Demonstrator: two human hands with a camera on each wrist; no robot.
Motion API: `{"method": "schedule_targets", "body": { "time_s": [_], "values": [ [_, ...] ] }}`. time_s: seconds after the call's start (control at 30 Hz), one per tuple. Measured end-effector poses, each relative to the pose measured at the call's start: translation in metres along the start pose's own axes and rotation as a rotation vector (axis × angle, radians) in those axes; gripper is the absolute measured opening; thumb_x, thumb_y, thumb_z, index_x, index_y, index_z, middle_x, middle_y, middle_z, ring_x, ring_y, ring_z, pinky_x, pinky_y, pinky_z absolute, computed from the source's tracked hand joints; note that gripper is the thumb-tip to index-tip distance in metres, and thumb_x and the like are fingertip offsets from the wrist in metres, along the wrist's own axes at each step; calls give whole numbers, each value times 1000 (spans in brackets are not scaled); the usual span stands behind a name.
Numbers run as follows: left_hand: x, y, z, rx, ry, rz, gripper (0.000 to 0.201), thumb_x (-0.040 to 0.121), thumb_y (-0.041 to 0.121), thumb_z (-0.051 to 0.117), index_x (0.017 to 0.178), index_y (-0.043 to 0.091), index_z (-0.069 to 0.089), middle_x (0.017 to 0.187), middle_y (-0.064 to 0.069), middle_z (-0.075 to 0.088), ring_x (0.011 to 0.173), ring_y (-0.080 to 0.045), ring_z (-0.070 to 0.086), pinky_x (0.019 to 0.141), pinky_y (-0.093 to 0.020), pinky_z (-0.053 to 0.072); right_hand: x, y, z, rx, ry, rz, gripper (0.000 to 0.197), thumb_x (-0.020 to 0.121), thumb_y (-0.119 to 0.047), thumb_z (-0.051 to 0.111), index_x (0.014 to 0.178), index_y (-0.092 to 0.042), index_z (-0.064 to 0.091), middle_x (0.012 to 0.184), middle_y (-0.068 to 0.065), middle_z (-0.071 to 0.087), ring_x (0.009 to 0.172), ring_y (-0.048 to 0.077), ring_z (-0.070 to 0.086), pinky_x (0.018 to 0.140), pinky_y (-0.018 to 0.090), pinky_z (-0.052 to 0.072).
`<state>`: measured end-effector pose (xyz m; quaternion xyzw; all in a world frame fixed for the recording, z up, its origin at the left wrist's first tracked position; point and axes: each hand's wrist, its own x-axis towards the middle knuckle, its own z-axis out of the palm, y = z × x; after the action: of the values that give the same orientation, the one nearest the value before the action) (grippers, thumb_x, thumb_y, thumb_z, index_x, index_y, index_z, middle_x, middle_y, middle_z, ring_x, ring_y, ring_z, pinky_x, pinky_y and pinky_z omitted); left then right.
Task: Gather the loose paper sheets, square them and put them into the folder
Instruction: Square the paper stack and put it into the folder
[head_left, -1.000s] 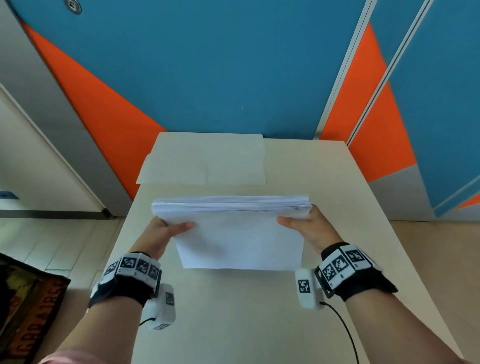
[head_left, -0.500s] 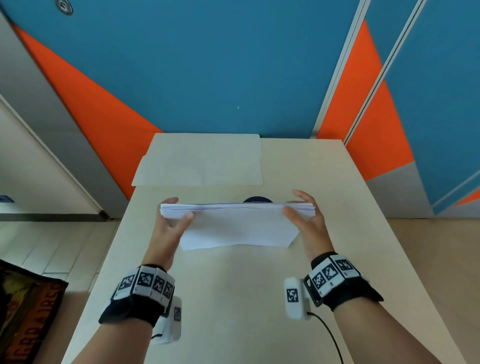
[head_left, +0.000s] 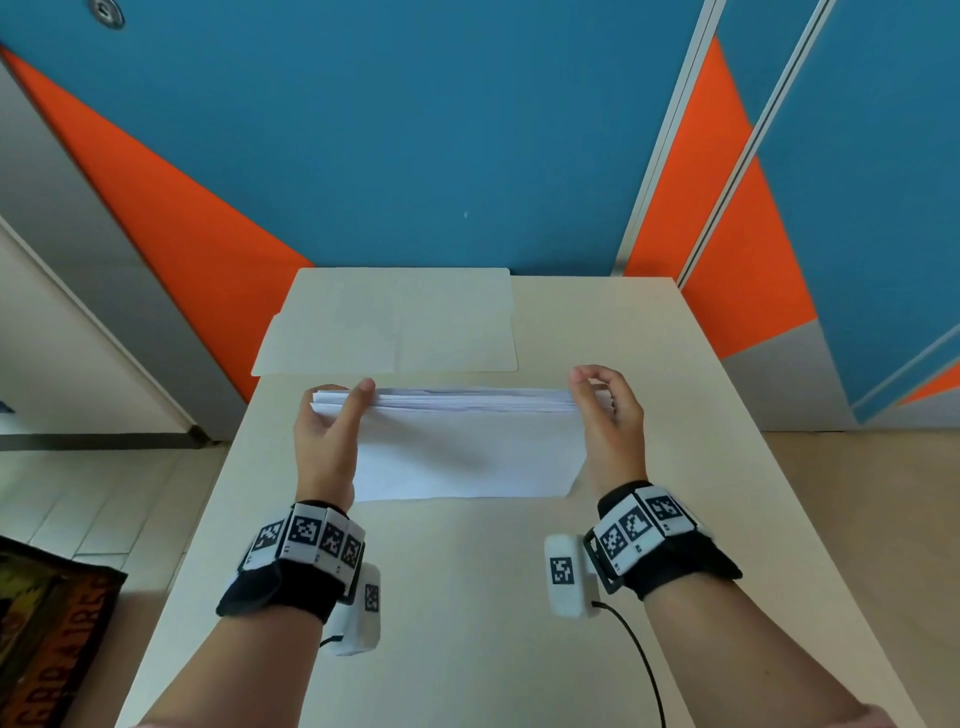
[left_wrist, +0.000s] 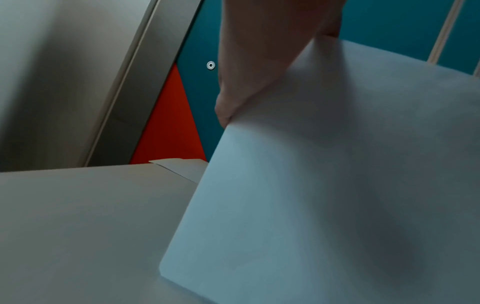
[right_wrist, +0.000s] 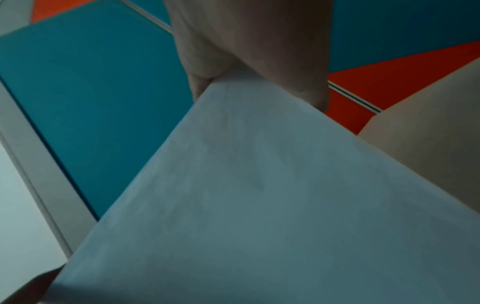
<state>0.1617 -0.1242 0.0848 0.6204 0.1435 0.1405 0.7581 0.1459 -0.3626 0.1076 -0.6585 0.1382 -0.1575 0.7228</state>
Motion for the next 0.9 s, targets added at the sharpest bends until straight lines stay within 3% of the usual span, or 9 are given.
{"method": "schedule_targets", "body": {
  "time_s": [0.13, 0.2, 0.37, 0.47, 0.57, 0.63, 0.7, 0.8, 0.9],
  "values": [
    [-1, 1, 3, 13, 59, -17, 37, 61, 48, 73, 83, 37, 46, 97, -6, 48, 90, -17, 46, 81, -31, 36, -6, 0, 2, 73, 20, -7, 53, 75, -21, 76, 120, -29, 48, 98, -1, 56, 96, 8, 54, 87, 22, 41],
    [1, 0, 3, 24, 67, -14, 34, 66, 38, 75, 83, 38, 45, 96, -7, 45, 90, -18, 44, 80, -29, 36, -3, 5, 2, 52, 68, -29, 62, 71, -16, 79, 122, -29, 46, 96, -3, 55, 92, 6, 54, 85, 20, 41],
    [2, 0, 0, 19, 48, -12, 28, 71, 37, 73, 83, 37, 48, 92, -5, 47, 85, -18, 44, 73, -27, 35, 3, 8, 0, 14, 108, -90, 40, 75, -19, 76, 101, -38, 52, 89, 3, 60, 82, 10, 57, 72, 7, 42],
    [-1, 1, 0, 26, 25, -4, 29, 80, 39, 66, 99, 31, 46, 85, -3, 43, 77, -13, 40, 70, -18, 31, 3, 11, 2, 9, 78, -96, 36, 79, -19, 72, 104, -34, 52, 84, -3, 59, 77, 4, 55, 68, 5, 43],
    [-3, 1, -5, 127, -125, 1, 48, 81, 22, 68, 116, 30, 36, 70, 1, 33, 67, -11, 39, 71, -17, 34, 7, 13, 2, -38, 89, -87, 26, 81, -14, 67, 102, -25, 56, 78, -4, 57, 68, 0, 54, 64, 9, 43],
    [2, -2, -19, 165, -265, -45, 68, 67, 16, 79, 117, 36, 38, 92, -7, 52, 89, -16, 55, 87, -26, 44, 8, 8, 1, -56, 51, -84, 17, 84, -17, 66, 99, -19, 58, 77, -3, 53, 60, -8, 52, 61, 5, 42],
    [7, -5, -29, 223, -323, -75, 60, 65, 11, 77, 110, 37, 48, 108, -6, 59, 102, -20, 57, 95, -37, 46, 7, 4, -6, -60, -27, -85, 20, 84, -22, 67, 101, -19, 58, 81, -1, 52, 65, -8, 52, 60, 0, 40],
    [7, -5, -28, 235, -284, -58, 18, 83, 2, 63, 91, 18, 63, 78, 9, 74, 82, -10, 66, 83, -29, 53, 4, 6, -22, -131, -238, 6, 48, 68, -40, 76, 110, -37, 54, 101, -2, 55, 97, 9, 55, 84, 9, 44],
    [4, 1, -22, 156, -266, -32, 18, 88, -1, 54, 88, 14, 64, 70, 13, 74, 70, -1, 69, 68, -14, 53, 1, 7, -37, -245, -428, 140, 71, 50, -39, 87, 114, -45, 55, 124, -3, 57, 119, 16, 53, 108, 39, 39]
  ]
}}
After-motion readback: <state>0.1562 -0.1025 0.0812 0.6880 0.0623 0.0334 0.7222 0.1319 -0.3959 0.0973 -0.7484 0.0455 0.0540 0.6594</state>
